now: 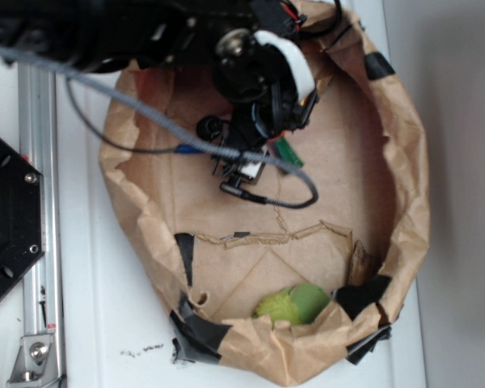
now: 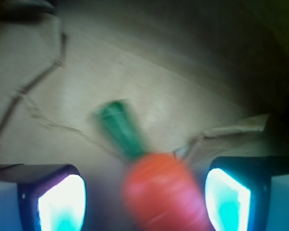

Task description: Grab the carrot.

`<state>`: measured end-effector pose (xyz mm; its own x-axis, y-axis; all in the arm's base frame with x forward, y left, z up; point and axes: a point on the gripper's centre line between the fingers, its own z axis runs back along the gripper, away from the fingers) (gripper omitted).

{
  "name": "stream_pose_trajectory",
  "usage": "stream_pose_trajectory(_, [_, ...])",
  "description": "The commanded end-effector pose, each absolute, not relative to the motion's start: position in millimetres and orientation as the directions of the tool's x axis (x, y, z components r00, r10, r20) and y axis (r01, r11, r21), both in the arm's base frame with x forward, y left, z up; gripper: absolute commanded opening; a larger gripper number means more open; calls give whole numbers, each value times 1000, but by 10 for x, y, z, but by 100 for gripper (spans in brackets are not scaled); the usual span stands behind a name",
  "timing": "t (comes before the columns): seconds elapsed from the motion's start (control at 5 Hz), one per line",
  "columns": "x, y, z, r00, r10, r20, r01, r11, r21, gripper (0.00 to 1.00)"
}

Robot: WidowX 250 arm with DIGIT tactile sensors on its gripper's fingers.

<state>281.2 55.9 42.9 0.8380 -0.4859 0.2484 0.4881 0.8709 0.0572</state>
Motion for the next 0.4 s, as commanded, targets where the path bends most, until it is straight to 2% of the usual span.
stream_pose_trajectory(0.0, [3082,649,290,814,-539,217,530,842,105,100])
stream_pose_trajectory(0.2, [3095,632,289,853,-474,220,448,880,156,0])
